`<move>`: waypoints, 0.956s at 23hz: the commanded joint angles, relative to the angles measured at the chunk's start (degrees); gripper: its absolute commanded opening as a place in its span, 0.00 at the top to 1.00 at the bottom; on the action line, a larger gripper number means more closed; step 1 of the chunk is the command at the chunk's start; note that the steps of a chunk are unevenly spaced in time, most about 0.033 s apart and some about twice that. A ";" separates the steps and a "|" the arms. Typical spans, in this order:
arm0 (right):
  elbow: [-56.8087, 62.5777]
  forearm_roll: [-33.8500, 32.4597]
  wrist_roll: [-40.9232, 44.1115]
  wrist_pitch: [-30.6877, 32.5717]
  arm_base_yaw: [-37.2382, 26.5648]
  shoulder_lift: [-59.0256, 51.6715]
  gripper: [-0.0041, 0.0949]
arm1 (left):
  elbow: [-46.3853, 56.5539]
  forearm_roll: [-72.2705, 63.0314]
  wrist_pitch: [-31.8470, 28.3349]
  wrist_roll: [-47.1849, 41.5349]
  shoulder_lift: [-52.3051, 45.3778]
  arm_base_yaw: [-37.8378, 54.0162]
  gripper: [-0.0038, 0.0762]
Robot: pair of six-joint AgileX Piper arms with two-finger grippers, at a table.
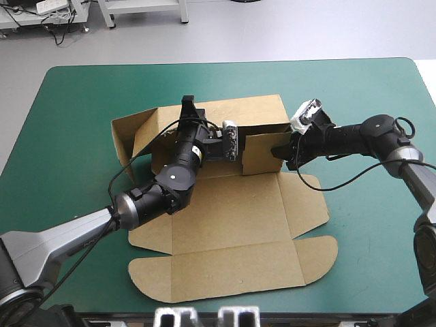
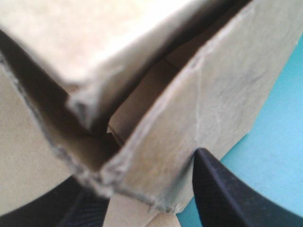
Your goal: Fold the box
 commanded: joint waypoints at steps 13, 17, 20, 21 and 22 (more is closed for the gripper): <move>-1.35 18.32 -9.62 -6.11 0.19 -1.81 0.92 | -1.39 2.86 -5.53 -1.14 -2.44 -0.37 0.97; -1.35 18.46 -9.52 -5.88 0.19 -1.81 0.97 | -1.39 3.78 -3.52 -1.14 -2.44 -0.37 0.97; -1.35 18.14 -8.89 -4.89 0.19 -1.81 0.97 | -1.39 5.81 0.86 -1.14 -2.07 -0.37 0.96; -1.35 18.14 -8.59 -4.89 0.19 -1.81 0.97 | -1.39 6.61 1.61 -1.21 -1.93 -0.37 0.96; -1.35 18.14 -8.28 -4.89 0.19 -1.81 0.97 | -1.39 7.88 2.75 -1.21 -1.37 -0.37 0.92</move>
